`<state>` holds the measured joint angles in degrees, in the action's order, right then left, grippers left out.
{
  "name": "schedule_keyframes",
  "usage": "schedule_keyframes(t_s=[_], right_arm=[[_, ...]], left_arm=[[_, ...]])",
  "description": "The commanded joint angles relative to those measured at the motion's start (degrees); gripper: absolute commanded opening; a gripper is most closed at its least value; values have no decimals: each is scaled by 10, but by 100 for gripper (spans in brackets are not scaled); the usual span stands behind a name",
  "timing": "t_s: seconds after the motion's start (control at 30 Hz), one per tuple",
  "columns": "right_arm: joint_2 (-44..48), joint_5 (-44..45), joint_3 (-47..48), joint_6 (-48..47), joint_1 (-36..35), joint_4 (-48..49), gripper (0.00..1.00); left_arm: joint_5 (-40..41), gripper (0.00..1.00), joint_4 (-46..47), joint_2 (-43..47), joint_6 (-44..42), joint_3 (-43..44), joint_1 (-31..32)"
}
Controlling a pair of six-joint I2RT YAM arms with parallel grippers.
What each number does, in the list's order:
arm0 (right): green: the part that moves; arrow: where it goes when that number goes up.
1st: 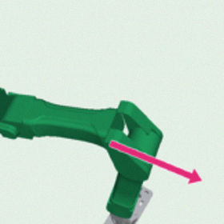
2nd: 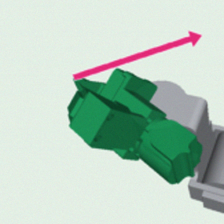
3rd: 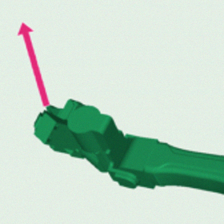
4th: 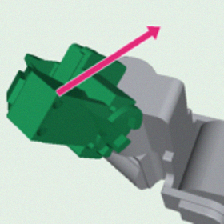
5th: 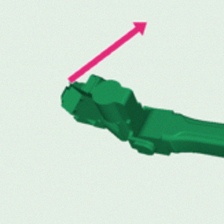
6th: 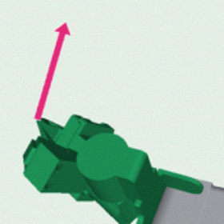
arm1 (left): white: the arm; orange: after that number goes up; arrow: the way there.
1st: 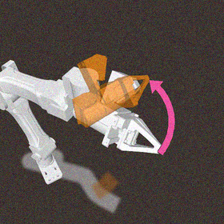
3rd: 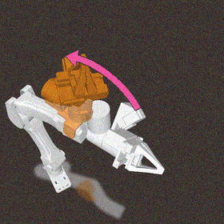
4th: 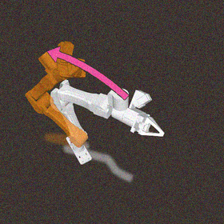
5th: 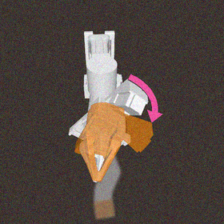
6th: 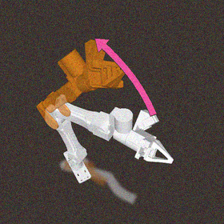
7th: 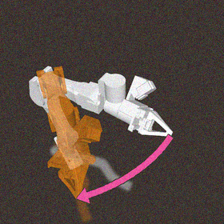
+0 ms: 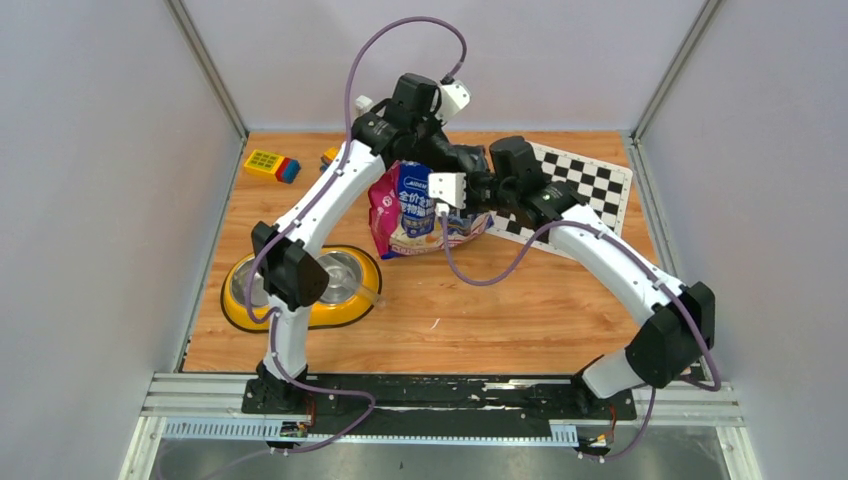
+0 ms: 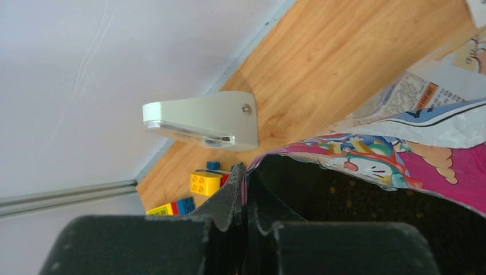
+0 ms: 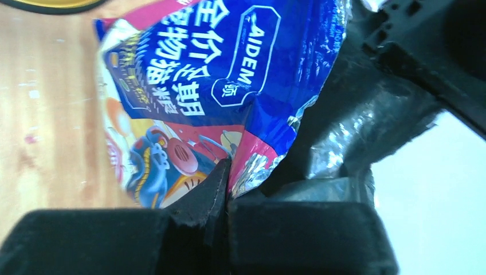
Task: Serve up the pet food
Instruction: Adjust the pet food bag at the center of the board.
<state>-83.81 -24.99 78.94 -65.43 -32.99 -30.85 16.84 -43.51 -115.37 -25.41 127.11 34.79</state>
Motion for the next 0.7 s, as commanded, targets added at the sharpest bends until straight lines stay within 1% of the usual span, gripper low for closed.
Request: schedule_keyframes(t_s=[0.0,0.07,0.17,0.3,0.43,0.57,0.67], right_arm=[[-44,130,49,46,7,171,0],[-72,158,105,56,14,193,0],[-115,187,180,71,33,215,0],[-167,200,272,78,64,233,0],[-213,201,352,77,87,233,0],[-241,192,385,80,102,237,0],[-240,189,354,85,105,236,0]], left_arm=[[78,3,144,-31,-30,92,-6],[99,0,166,-60,-36,136,-6],[101,0,205,-81,-41,166,-6],[91,0,273,-95,-60,180,-6],[84,0,314,-128,-88,230,-6],[71,0,362,-144,-105,235,-5],[73,0,393,-159,-136,249,-6]])
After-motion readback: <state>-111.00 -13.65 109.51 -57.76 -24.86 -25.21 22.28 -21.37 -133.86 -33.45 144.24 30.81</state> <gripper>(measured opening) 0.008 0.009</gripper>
